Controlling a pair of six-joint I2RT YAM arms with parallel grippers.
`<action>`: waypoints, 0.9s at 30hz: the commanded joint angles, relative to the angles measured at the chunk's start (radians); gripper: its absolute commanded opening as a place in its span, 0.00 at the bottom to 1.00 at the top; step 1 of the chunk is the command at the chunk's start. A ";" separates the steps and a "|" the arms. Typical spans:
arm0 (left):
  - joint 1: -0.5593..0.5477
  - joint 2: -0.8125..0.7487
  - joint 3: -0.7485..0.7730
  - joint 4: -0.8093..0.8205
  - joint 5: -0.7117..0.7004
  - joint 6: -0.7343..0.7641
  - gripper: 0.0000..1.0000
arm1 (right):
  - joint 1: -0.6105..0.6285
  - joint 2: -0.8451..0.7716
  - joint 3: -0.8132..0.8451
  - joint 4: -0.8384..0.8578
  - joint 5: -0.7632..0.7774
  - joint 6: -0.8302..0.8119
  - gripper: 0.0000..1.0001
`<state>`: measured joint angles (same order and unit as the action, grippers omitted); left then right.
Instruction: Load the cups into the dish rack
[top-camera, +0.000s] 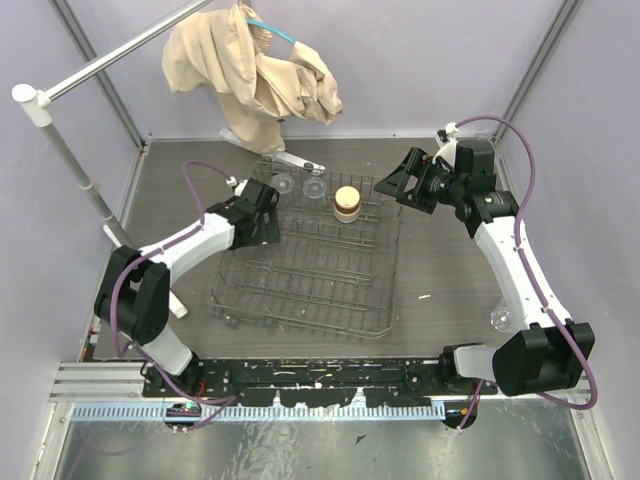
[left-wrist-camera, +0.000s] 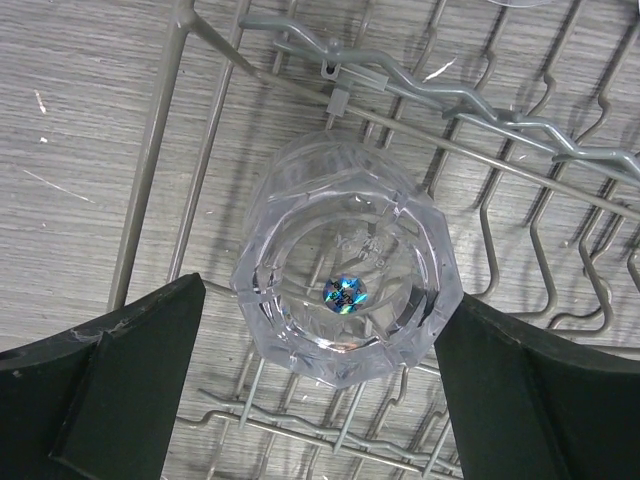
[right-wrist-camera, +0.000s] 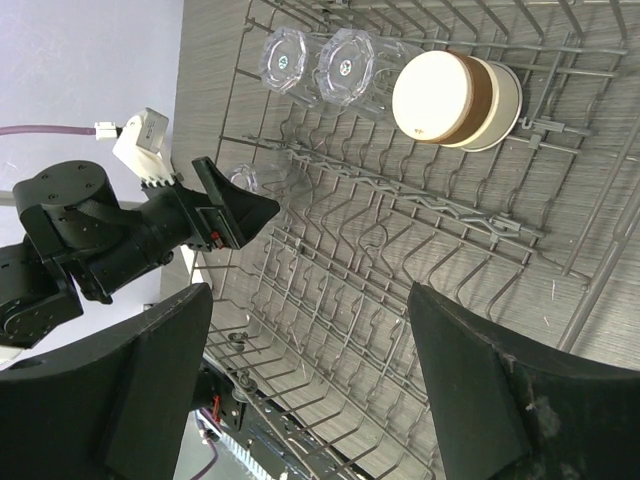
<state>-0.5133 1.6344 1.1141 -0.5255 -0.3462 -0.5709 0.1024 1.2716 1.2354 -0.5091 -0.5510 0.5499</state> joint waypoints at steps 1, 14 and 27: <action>-0.002 -0.035 0.049 -0.027 -0.006 -0.001 1.00 | -0.004 -0.040 0.006 0.032 -0.001 -0.024 0.85; -0.003 -0.108 0.267 -0.152 -0.061 0.044 0.98 | -0.070 0.061 0.130 -0.114 0.136 -0.093 0.85; 0.000 -0.018 0.512 -0.234 0.034 0.173 0.98 | -0.213 0.484 0.624 -0.205 0.492 -0.208 0.85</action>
<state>-0.5133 1.5723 1.5558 -0.7273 -0.3679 -0.4629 -0.0536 1.6402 1.6569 -0.6937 -0.2138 0.4137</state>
